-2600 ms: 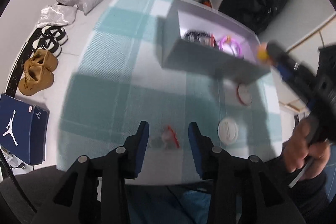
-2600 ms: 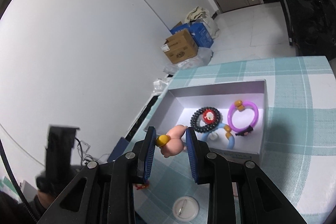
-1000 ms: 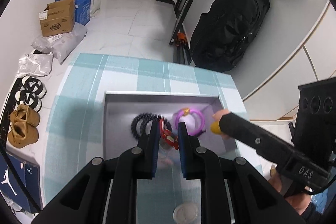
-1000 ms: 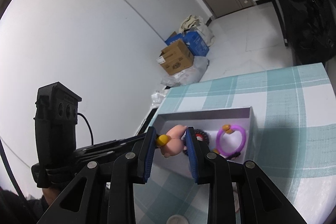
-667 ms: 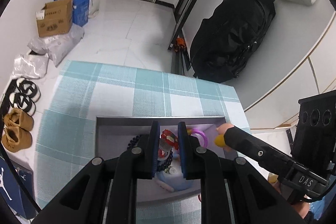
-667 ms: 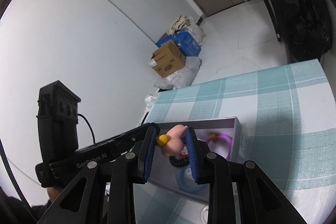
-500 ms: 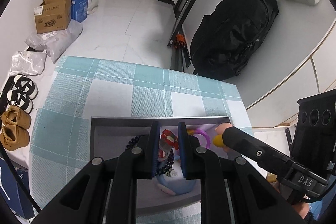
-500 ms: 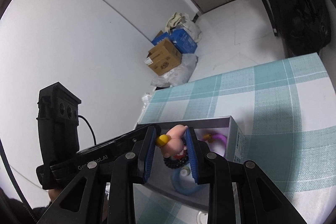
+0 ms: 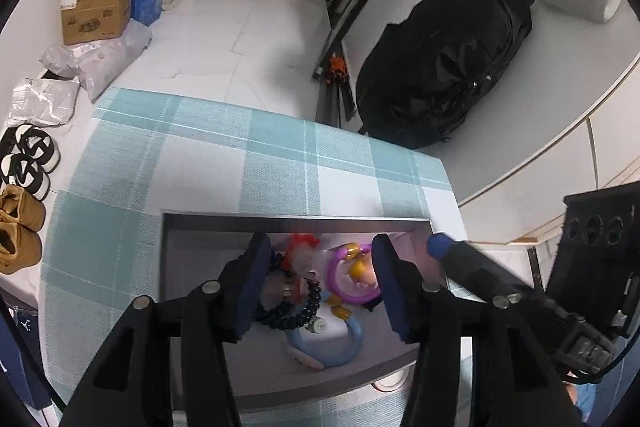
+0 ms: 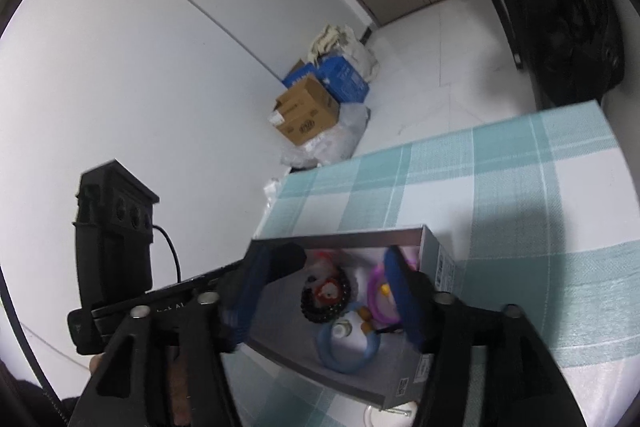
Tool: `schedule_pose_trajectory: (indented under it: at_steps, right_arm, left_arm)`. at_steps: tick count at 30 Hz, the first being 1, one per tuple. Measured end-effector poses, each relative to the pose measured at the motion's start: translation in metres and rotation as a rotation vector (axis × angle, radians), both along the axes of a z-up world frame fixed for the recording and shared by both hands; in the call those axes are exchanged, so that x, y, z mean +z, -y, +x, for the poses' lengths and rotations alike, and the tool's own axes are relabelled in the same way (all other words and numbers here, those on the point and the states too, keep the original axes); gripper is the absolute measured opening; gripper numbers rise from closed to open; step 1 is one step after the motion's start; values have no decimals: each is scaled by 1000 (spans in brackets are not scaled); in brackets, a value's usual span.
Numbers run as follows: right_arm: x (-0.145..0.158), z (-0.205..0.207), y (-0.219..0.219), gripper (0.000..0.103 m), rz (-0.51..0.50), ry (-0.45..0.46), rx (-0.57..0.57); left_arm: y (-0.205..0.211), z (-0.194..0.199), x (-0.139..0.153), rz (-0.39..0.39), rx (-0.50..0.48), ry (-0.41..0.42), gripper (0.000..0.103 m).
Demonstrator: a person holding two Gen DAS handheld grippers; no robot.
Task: Organize jewelry
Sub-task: 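Carry the pig and red clip into the white box and open both tools, then withdraw both tools from the box toward the pin badges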
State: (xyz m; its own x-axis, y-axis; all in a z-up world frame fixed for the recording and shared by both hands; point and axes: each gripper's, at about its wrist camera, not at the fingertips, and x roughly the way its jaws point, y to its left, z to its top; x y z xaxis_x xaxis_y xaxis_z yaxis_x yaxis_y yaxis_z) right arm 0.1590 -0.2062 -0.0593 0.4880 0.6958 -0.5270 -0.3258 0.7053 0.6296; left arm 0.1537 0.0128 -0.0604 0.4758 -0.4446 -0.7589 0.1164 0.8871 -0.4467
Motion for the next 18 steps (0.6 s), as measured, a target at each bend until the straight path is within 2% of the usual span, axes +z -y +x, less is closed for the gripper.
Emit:
schedule_pose_trajectory:
  at_steps: [3,6,9,13,16,18]
  right_arm:
    - [4,-2,5,63,13,20,-15]
    - [6,-4,10,69,15,23,-35]
    - [7,-7,12,70,6,27,-45]
    - [11,-13,13,70,2,50,-51]
    - [14,-19,13,74,-1,74,-50]
    - [16,-25,12,74,-13,91,-42]
  left_arm:
    - [-2,-3,1,15,4,-1,48]
    - [-2,-9,5,38,8,19,48]
    - [-1,-18,10,60,11,54,48]
    - [2,-35,17,130,31,109,48]
    - [4,-47,23,154,47,138,49]
    - [5,-53,27,178,64,163,54]
